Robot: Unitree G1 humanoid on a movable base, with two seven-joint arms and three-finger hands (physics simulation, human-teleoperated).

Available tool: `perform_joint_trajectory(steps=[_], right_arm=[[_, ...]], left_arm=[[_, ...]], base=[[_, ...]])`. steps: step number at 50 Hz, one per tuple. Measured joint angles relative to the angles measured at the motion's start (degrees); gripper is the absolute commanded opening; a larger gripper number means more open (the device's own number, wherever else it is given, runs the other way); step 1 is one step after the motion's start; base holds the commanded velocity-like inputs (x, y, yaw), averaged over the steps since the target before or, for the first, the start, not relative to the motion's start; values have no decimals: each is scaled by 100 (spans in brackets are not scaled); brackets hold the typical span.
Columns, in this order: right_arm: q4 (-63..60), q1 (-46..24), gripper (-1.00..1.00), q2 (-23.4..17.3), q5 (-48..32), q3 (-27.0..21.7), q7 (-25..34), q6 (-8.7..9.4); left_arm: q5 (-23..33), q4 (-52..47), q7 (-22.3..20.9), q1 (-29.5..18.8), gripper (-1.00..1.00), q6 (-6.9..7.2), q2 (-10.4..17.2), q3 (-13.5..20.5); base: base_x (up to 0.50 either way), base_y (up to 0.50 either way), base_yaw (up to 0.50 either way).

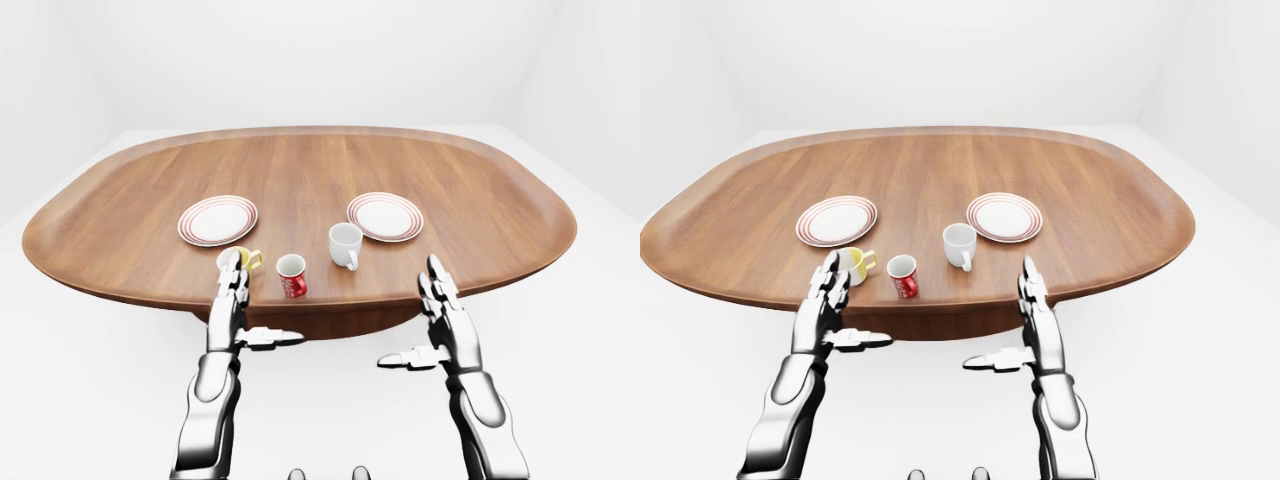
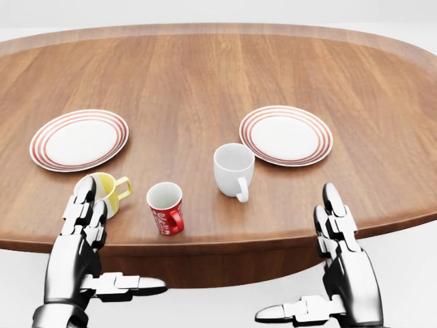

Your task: Put the red mug on the left plate.

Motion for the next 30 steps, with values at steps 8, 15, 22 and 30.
perform_joint_trajectory(steps=[8,15,22,30], right_arm=[[-1303,1707,100,118,-47,132,338,-144],[-1949,2992,100,45,-235,371,203,-144],[-2230,3594,100,-118,-316,548,-15,-144],[-2398,3941,100,-286,-360,701,-225,-144]], left_arm=[[-51,-1197,-138,678,100,15,-36,111],[-204,-2191,-462,1352,100,-235,-162,314],[-293,-2757,-709,1731,100,-383,-312,498],[-321,-3105,-873,1983,100,-486,-424,584]], base=[[0,0,0],[0,0,0],[0,0,0],[0,0,0]])
